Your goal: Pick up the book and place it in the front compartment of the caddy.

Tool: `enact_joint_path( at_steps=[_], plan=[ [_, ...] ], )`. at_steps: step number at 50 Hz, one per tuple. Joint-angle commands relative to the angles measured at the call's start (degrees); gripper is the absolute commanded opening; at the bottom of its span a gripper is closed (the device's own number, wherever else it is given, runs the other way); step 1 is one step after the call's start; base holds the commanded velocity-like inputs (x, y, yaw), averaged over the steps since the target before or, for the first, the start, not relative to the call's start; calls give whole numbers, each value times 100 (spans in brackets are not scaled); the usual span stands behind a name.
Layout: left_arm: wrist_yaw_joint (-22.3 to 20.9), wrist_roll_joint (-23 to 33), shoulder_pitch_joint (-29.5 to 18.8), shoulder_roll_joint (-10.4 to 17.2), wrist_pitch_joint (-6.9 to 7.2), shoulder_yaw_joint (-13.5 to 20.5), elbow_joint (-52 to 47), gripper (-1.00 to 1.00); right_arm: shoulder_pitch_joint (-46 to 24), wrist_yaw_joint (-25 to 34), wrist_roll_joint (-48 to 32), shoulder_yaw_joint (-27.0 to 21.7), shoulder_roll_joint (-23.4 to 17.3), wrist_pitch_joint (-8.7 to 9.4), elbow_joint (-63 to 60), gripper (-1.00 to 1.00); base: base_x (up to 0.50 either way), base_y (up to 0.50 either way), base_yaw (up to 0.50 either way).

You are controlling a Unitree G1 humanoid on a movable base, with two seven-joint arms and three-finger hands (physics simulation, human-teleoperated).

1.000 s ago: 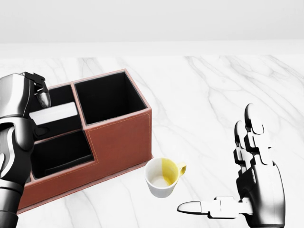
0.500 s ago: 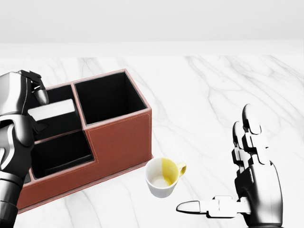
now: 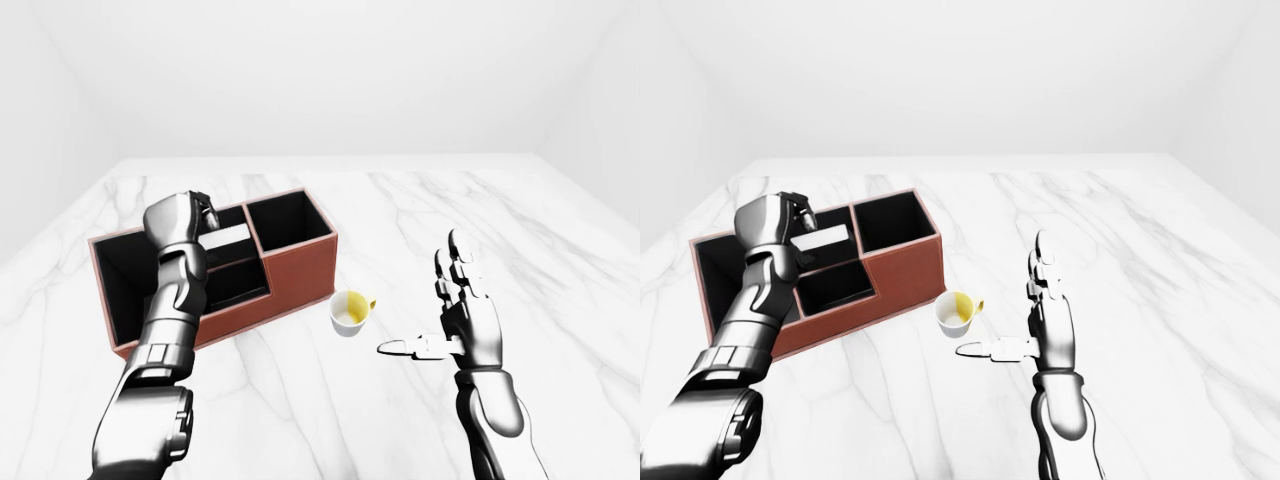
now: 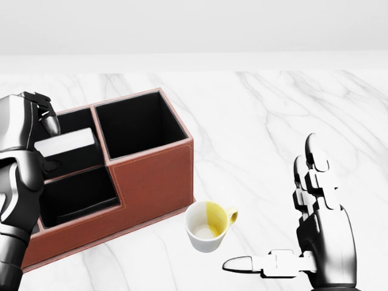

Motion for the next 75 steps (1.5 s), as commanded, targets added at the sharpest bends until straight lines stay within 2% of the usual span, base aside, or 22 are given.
enact_joint_path(
  at_steps=[1, 10, 19, 31, 44, 58, 64, 75],
  plan=[
    [160, -323, 100, 26, 0, 183, -129, -100, 4, -4, -8, 23, -4, 0, 10, 100, 0, 0, 0],
    [336, -601, -102, 125, 0, 188, 373, -100, 17, -9, -3, 25, -9, 0, -18, 100, 0, 0, 0],
    [206, -620, -62, 185, 0, 199, 54, -100, -5, 13, 9, 10, -9, 0, 32, 100, 0, 0, 0],
    [443, -589, -192, 65, 0, 99, 532, -100, 27, 26, 25, 4, -4, 0, -43, 100, 0, 0, 0],
    [443, -472, -395, -62, 0, -61, 1037, -100, 104, 38, 28, 21, -5, 0, -154, 100, 0, 0, 0],
    [443, -509, -524, -71, 0, -126, 1548, -100, 140, 31, 32, 13, -5, 0, -213, 100, 0, 0, 0],
    [443, -468, -557, -80, 0, -173, 1592, -100, 143, 22, 25, 33, -6, 0, -234, 100, 0, 0, -1],
    [443, -169, -384, 56, 0, -120, 949, -100, 115, 16, 26, 31, -10, 0, -176, 100, 0, 0, 0]
  ],
)
